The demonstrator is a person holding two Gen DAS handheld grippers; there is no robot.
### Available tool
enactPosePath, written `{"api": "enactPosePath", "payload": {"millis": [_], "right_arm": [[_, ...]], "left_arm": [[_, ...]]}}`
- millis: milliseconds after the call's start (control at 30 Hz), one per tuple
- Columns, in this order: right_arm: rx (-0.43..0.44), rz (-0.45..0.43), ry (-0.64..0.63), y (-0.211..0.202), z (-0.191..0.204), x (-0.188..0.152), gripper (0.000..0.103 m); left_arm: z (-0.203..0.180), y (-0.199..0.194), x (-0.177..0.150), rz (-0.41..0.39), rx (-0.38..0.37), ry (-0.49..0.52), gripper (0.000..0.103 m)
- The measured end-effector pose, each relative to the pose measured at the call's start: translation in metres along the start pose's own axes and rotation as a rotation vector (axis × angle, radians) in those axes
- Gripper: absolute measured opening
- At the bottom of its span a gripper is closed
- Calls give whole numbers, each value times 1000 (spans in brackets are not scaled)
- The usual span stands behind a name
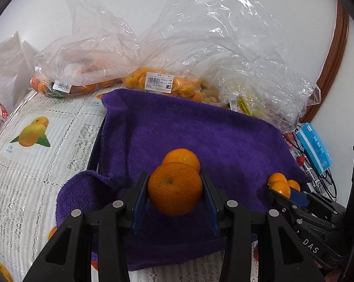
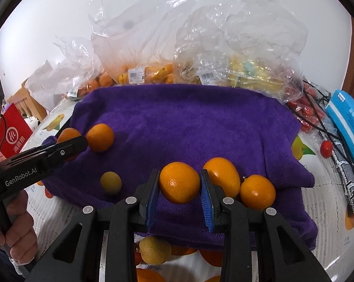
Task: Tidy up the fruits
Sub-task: 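Lower the large orange onto the towel and open the left tool while the right tool releases its orange, then move both open tools back toward the remaining fruit beside the towel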
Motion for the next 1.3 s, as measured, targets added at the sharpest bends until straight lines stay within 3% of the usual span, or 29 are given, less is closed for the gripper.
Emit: {"api": "enactPosePath", "payload": {"millis": [133,367,533,600,700,900,1300], "right_arm": [[4,-2,-2,1,1,0,33],[39,-107,-7,-23,7,9,54],[45,-169,42,-47,4,16,58],[3,-190,57,-60,-2,15,63],[-90,-166,71,-72,-15,4,64],[-153,-109,101,-92,-34,-31,64],[-101,27,172,-64,-36,-79,50]], "left_arm": [[0,-1,0,7,-19,-11,42],[0,-17,7,-54,-25,-21,46],[-2,-28,13,-103,-26,-21,47],[-3,-30,14,-111,-20,-16,47],[-3,-30,14,-121,0,-1,47],[-7,-33,15,-132,-12,3,47],[-11,-32,11,-136,7,36,47]]}}
Point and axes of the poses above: each gripper's, at about its wrist camera, not at the fingertips, and y roughly the way its jaws point, z to its left, x to its top, the point moved 7 cm from there along y, roughly the way its jaws point, and after that the axes turned 3 degrees about -z, right-handed, at the moved point
